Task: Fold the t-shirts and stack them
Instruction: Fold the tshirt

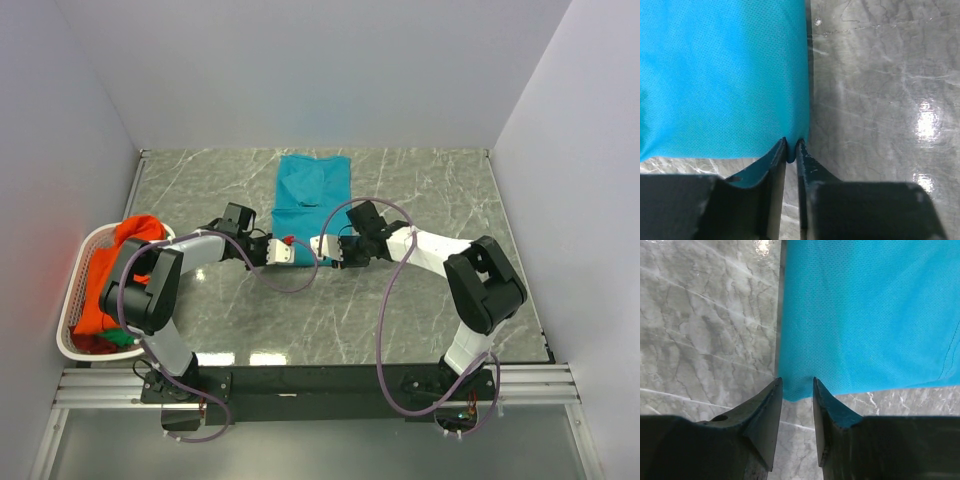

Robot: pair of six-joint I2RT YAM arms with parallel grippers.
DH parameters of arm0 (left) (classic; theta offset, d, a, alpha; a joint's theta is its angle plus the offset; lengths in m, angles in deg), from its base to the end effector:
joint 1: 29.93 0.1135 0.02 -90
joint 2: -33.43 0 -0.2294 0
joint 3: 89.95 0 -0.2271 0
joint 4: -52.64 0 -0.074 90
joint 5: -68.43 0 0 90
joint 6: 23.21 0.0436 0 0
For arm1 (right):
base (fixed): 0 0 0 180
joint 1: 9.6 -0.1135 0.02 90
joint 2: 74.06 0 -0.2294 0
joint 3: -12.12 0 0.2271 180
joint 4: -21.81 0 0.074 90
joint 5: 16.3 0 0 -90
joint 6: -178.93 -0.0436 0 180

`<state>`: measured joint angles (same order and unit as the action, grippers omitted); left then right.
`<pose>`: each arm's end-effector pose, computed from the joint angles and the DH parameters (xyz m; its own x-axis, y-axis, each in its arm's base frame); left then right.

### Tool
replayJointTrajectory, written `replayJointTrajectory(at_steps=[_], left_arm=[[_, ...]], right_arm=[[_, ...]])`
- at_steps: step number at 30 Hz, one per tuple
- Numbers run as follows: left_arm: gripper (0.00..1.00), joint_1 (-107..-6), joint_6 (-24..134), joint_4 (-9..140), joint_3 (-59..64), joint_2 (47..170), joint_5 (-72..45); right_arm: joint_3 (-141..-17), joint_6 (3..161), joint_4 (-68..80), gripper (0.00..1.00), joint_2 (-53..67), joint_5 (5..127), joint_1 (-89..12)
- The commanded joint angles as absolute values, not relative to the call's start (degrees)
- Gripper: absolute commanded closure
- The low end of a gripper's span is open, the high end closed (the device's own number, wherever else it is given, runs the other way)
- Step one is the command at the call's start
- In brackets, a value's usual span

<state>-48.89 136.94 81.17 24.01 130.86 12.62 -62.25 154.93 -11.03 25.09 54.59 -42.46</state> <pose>0.2745 -0.1202 0.1274 0.2254 0.7452 -0.6276 0.9515 -0.0299 0.3063 0.2647 0.1880 0.1475 0.3144 -0.8246 -0.4704 -0.9165 -0.1345 -0.3768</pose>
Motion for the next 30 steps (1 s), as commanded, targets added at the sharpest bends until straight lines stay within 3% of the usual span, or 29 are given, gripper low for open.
replayJointTrajectory(at_steps=[1,4,12,19,22,25,26,30], left_arm=[[0.74,-49.2,138.0,84.0,22.4,132.0,13.1],[0.59,-49.0,138.1,84.8,22.5,131.2,12.9],[0.60,-49.0,139.3,87.5,22.5,130.5,13.8],[0.50,-49.0,140.1,90.2,21.8,130.4,13.8],[0.56,-49.0,140.3,91.2,22.1,129.5,14.5],[0.67,-49.0,140.4,91.2,22.7,129.6,14.0],[0.74,-49.0,140.3,91.2,22.9,129.8,13.7],[0.89,-48.9,138.2,91.3,22.2,129.6,13.4]], right_arm=[[-63.1,156.0,-11.3,0.63,25.2,53.4,-42.8],[-62.9,156.2,-11.2,0.65,26.0,53.9,-42.8],[-61.4,158.0,-10.8,0.74,26.8,55.2,-42.8],[-60.7,158.2,-10.6,0.67,26.6,55.9,-42.8],[-60.7,158.6,-11.0,0.78,26.8,56.2,-42.8],[-60.7,158.6,-11.3,0.92,26.8,56.4,-42.9],[-60.9,158.4,-11.3,0.95,26.8,56.0,-42.9],[-61.3,156.6,-12.0,1.00,25.4,55.4,-42.9]])
